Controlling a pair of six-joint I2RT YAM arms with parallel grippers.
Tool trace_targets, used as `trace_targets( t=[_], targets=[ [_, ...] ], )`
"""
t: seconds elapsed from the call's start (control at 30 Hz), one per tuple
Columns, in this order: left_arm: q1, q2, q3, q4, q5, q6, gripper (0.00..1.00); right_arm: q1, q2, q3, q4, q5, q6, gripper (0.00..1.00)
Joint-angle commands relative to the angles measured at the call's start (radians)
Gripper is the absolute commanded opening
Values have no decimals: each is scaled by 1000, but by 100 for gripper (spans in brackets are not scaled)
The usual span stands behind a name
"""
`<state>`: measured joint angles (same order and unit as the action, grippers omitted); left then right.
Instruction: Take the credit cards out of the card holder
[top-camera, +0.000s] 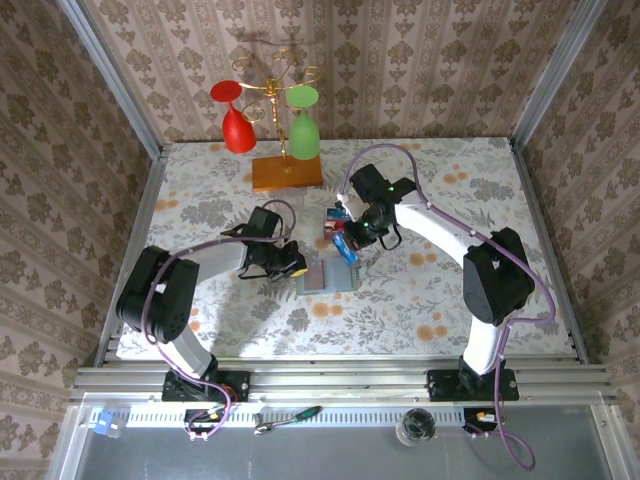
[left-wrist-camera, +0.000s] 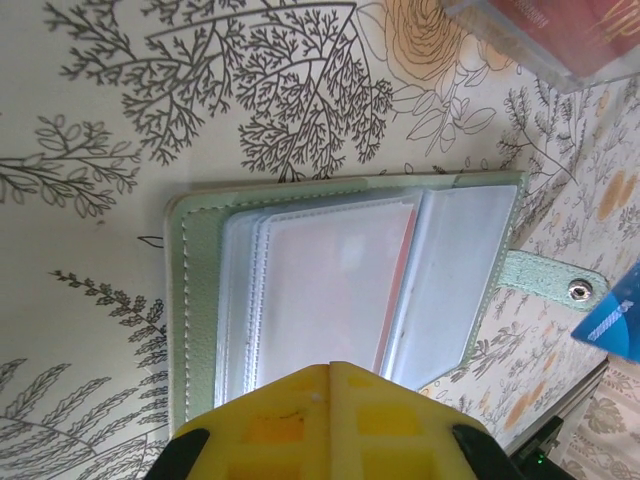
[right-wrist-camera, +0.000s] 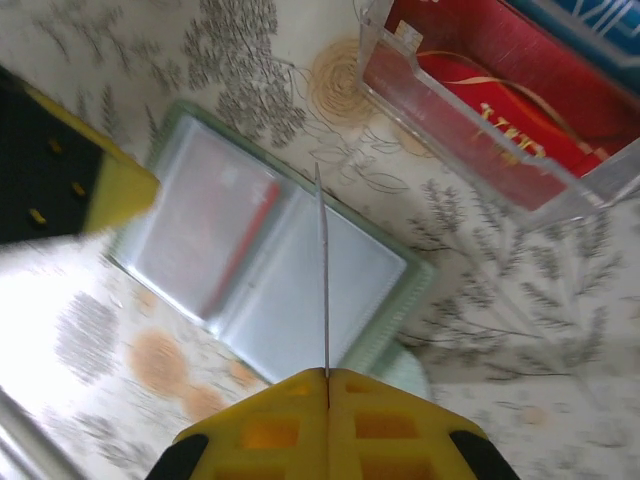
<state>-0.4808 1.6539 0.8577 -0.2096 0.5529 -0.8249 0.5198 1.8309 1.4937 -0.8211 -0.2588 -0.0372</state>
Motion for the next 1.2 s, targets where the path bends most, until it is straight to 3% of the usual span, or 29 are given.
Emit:
trace_targets(
  t=[0.0, 0.17, 0.3, 0.8, 1.17],
  targets=[
    [18, -41, -16, -11, -3, 24, 0, 1, 20, 30, -126, 96, -332, 0],
    [39, -53, -18, -34, -4, 38, 0, 0, 35, 109, -178, 129, -581, 0],
    [60, -62, -17, -48, -5, 45, 0, -4, 93, 197, -230, 176, -691, 0],
    [72, -54, -17, -63, -8, 45, 0, -61, 393, 699, -394, 197, -793, 0],
    [75, -54, -24, -63, -9, 36, 0, -70, 521, 889, -423, 200, -823, 0]
  ],
)
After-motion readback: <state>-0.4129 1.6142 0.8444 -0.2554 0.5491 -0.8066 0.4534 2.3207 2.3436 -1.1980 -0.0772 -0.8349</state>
